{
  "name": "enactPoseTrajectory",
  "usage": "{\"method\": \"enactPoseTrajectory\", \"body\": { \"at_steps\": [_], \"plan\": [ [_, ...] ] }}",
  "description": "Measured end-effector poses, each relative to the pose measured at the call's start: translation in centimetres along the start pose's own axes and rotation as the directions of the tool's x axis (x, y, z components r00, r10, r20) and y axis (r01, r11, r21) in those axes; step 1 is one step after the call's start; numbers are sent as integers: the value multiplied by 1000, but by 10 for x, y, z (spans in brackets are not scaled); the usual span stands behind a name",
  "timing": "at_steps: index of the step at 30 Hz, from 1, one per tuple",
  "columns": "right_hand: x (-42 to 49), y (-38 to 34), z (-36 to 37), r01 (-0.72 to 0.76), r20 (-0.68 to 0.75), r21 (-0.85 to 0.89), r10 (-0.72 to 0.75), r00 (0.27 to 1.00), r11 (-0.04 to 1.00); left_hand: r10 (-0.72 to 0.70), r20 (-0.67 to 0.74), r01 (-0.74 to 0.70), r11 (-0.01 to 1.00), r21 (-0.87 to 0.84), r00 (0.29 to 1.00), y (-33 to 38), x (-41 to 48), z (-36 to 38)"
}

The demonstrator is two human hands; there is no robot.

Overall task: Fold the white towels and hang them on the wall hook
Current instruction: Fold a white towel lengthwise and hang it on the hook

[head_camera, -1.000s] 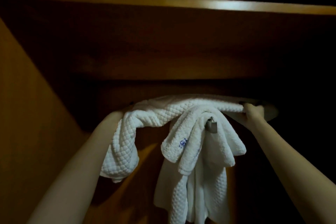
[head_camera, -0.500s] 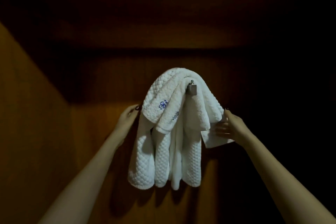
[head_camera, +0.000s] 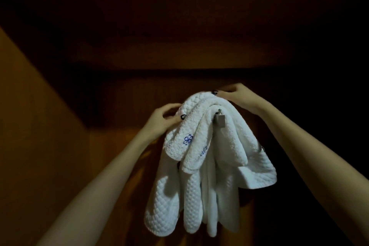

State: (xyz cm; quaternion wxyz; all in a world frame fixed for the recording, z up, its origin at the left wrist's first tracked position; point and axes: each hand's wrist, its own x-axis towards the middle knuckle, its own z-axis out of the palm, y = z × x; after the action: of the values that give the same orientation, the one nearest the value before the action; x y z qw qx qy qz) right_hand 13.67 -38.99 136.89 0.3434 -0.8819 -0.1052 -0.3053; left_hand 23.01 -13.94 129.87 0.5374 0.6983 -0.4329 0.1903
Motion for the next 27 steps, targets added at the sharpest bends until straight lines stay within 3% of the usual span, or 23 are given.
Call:
{"method": "enactPoseTrajectory", "body": {
  "at_steps": [4, 12, 18, 24, 27],
  "plan": [
    [4, 5, -5, 19, 104, 6, -20, 994, 1000, -39, -33, 39, 999, -5, 999, -21, -16, 2],
    [9, 21, -4, 87, 50, 21, -88, 995, 996, -4, -120, -2, 999, -49, 993, -31, -22, 10],
    [14, 26, -5, 88, 76, -1, -88, 993, 996, -80, -128, 45, 966, -253, 989, -16, -3, -3],
    [18, 32, -2, 54, -83, 238, -36, 996, 970, -98, -326, 74, 994, -86, 940, 1, 45, -17],
    [24, 33, -1, 57, -193, 303, 3, 981, 951, 16, -338, -6, 999, 32, 941, 18, 69, -18]
  ]
}}
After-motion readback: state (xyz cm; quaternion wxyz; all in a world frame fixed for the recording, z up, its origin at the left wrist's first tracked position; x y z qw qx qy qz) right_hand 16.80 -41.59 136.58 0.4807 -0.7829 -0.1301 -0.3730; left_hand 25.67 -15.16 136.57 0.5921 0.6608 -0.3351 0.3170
